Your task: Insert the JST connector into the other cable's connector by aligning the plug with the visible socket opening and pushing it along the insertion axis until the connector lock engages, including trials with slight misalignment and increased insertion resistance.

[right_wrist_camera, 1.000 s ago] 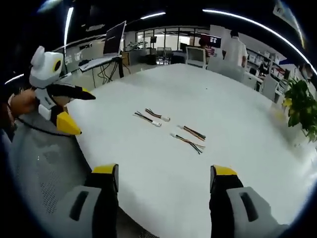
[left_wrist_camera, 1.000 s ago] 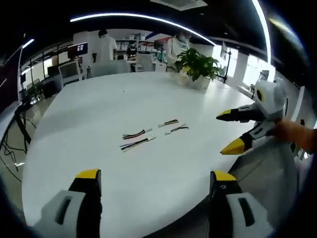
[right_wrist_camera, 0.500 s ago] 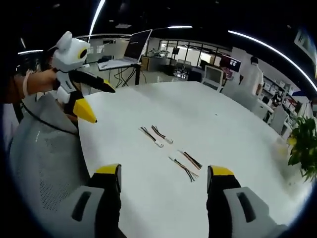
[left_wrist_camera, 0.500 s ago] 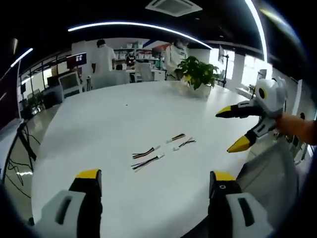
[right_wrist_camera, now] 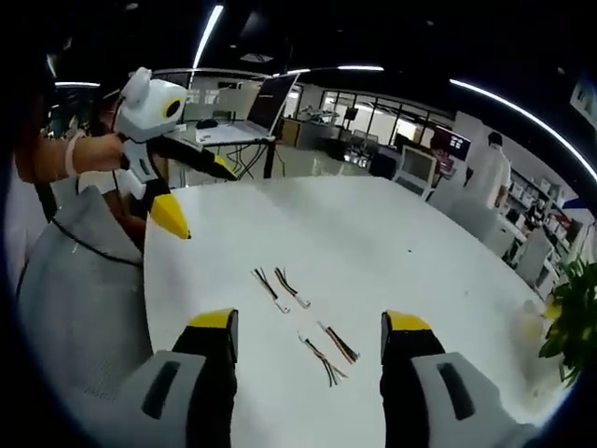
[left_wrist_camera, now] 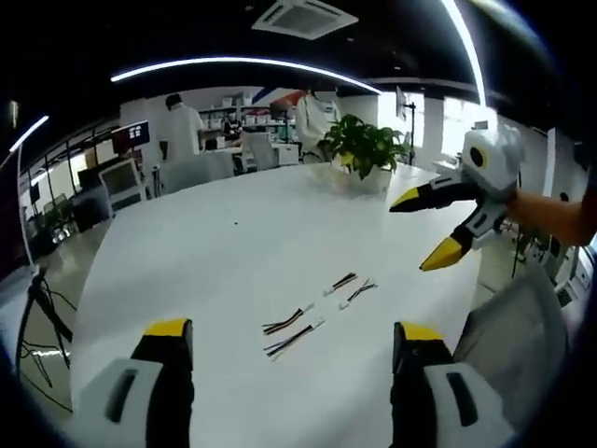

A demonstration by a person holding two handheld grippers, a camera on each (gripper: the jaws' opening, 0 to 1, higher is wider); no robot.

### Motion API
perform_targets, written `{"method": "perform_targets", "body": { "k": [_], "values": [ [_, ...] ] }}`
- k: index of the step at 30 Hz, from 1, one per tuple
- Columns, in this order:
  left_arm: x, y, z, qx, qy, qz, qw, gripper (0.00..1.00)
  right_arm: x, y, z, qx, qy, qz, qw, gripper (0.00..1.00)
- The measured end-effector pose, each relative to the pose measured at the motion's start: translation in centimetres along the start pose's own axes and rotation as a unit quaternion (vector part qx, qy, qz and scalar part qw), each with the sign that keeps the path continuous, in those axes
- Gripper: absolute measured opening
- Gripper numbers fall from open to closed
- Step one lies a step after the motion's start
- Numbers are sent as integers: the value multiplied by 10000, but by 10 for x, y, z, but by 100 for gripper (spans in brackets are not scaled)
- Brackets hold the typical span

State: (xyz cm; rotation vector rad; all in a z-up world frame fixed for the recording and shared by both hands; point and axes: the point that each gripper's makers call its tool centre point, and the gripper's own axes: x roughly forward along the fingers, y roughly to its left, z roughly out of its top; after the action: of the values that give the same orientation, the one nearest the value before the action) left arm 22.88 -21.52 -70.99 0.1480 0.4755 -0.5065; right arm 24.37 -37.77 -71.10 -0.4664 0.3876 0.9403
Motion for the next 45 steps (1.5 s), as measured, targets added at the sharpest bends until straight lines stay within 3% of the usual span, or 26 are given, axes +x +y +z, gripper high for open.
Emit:
{"method": "perform_targets", "body": {
  "k": [3, 6, 8, 11, 22, 28, 33, 35, 36, 38, 40, 45],
  "values": [
    [7, 6, 9, -179, -151, -42, 9997, 86, 7, -5, -1, -34, 58, 66, 10000, 49],
    [10, 11, 17, -232, -262, -38, 9994, 86, 11, -10, -2, 5, 69, 74, 9999, 49],
    [9, 13, 27, -410, -483, -94, 9979, 86, 14, -15, -4, 21, 108, 60, 9999, 49],
    [12, 18, 28, -337, -438, -143, 9984, 84, 17, -20, -6, 11, 128, 70, 9999, 48],
    [26, 28, 24, 439, -212, -115, 9987, 81, 39, -33, -6, -12, 127, 252, 9996, 43],
    [39, 26, 27, 1302, -98, -9, 9914, 79, 52, -33, -8, 2, 125, 426, 9990, 42],
    [49, 8, 32, 1684, -171, -372, 9849, 73, 58, -33, -11, -38, 121, 533, 9985, 41],
    [55, -1, 32, 1677, -188, -543, 9842, 69, 59, -34, -13, -46, 125, 559, 9984, 40],
    [58, -9, 35, 1446, -274, -705, 9866, 69, 59, -34, -15, -43, 144, 588, 9982, 40],
    [64, -12, 39, 1131, -345, -782, 9899, 69, 60, -34, -19, -15, 174, 646, 9978, 40],
    [69, -9, 42, 1156, -360, -759, 9897, 68, 61, -35, -21, 7, 174, 660, 9977, 40],
    [78, -13, 45, 945, -420, -1025, 9893, 53, 63, -39, -28, -7, 226, 689, 9974, 40]
  ]
}}
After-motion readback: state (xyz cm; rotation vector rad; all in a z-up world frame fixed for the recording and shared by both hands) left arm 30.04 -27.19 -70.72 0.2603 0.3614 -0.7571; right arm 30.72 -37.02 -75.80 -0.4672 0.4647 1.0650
